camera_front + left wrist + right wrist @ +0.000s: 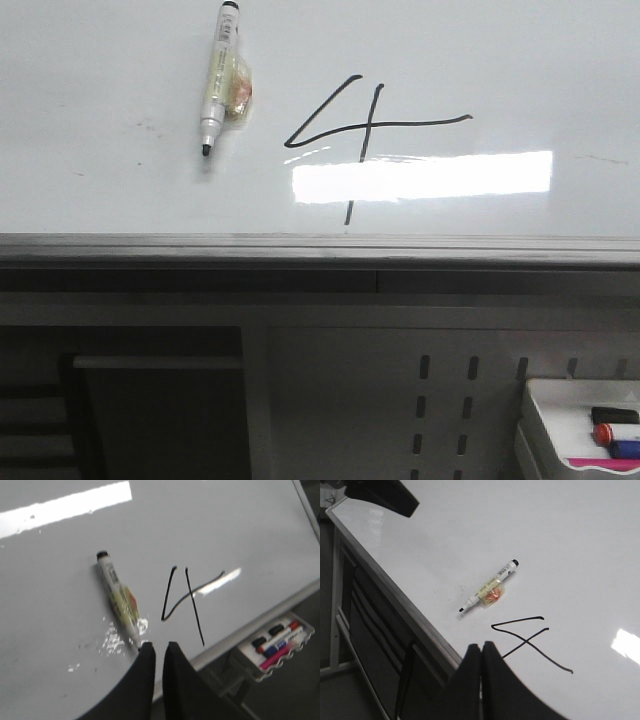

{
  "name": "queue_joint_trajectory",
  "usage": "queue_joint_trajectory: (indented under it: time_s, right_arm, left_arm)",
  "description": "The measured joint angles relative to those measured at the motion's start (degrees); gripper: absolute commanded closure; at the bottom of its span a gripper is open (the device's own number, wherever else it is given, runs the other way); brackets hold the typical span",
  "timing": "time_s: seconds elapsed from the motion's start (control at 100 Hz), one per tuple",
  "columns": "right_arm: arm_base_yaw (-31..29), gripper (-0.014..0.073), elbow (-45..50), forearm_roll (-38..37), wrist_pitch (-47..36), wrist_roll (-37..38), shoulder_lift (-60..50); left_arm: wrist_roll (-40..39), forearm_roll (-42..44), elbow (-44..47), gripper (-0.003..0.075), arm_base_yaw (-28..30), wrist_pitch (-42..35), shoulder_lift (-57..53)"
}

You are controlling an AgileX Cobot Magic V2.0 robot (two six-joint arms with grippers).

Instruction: Write number 4 on whiteboard

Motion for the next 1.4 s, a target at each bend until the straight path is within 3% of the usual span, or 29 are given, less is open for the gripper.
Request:
queue_joint_trajectory:
  time_s: [0.32, 0.53, 0.98, 1.15, 1.4]
  right_arm:
    - [0.0, 0.0658, 7.2, 1.58, -2.42, 0.0, -12.04]
    - [0.0, 0.0658, 7.2, 1.58, -2.79, 0.0, -12.25]
    - [0.0, 0.0658, 7.25, 1.66, -3.04, 0.0, -12.25]
    - [0.0, 0.0658, 7.25, 1.66, -3.04, 0.0, -12.33]
    - [0.0, 0.0658, 7.25, 1.66, -3.04, 0.0, -12.33]
  left_arm:
    - [0.0, -0.43, 10.98, 0.0741, 0.0, 4.44, -10.22]
    - [0.0, -5.39, 11.69, 0.0741, 0.0, 4.66, -10.73]
    - [0.0, -6.05, 11.79, 0.0741, 0.0, 4.66, -10.73]
    - [0.0, 1.67, 12.4, 0.0741, -0.65, 4.66, -13.55]
    - [0.0, 5.43, 18.14, 0.0741, -0.41, 1.2, -20.01]
